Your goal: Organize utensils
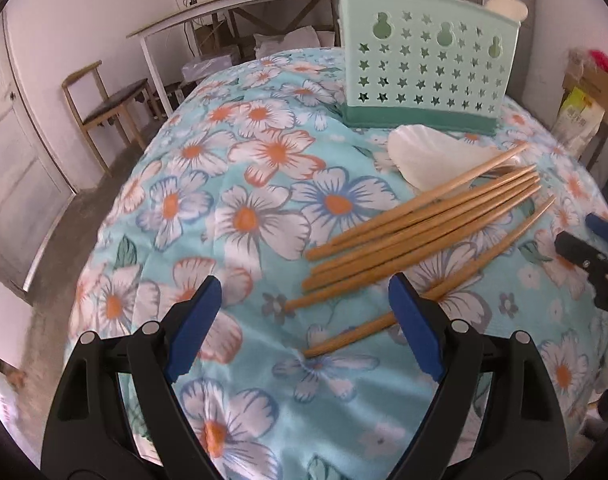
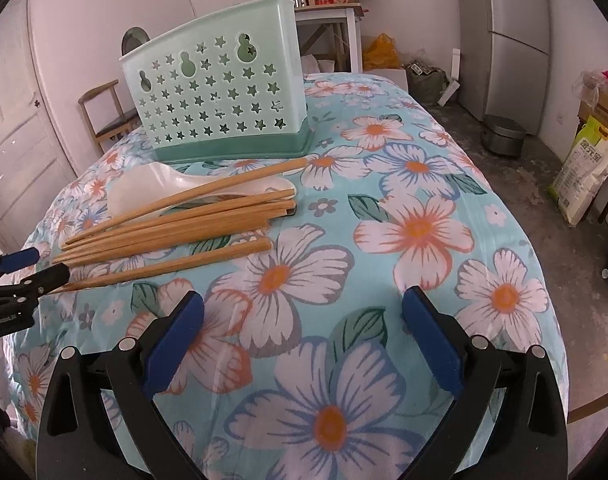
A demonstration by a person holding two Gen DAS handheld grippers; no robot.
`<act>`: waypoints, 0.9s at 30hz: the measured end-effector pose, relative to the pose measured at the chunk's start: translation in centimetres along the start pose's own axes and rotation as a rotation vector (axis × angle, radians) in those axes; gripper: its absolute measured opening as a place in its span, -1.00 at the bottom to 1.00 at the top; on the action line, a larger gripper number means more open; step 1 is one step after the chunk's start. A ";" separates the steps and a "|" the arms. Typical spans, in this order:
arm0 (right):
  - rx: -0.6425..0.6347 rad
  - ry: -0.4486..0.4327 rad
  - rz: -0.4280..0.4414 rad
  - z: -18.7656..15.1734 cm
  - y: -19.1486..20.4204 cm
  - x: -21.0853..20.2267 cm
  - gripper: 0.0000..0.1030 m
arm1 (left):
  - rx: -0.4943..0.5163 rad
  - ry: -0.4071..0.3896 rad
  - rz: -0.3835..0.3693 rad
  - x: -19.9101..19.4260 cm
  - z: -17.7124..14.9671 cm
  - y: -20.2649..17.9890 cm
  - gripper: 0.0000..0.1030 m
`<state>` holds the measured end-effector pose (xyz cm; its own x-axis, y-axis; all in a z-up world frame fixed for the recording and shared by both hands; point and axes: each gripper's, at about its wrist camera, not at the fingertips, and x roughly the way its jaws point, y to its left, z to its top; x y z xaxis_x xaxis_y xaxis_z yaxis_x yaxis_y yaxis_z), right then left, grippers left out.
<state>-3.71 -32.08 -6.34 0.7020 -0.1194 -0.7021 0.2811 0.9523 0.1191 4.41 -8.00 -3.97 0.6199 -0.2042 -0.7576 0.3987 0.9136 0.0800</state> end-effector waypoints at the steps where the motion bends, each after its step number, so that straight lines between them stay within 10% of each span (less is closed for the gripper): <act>1: -0.001 0.000 0.000 0.0 0.0 0.0 0.88 | -0.014 0.000 -0.010 0.0 -0.1 0.3 0.58; 9: 0.033 0.011 0.081 1.5 0.0 -1.3 0.87 | -0.096 -0.068 -0.092 -1.3 -0.9 2.8 0.58; 20: -0.093 0.082 0.163 6.3 7.1 3.0 -0.05 | -0.125 -0.088 -0.121 -0.3 -1.7 4.0 0.58; 27: -0.113 0.118 0.105 4.8 7.1 2.9 -0.14 | -0.124 -0.107 -0.148 0.0 -2.0 4.4 0.58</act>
<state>3.43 -27.02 -4.20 0.6402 0.0098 -0.7681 0.1306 0.9840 0.1214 4.83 -3.25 -4.90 0.6314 -0.3696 -0.6817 0.4088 0.9057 -0.1125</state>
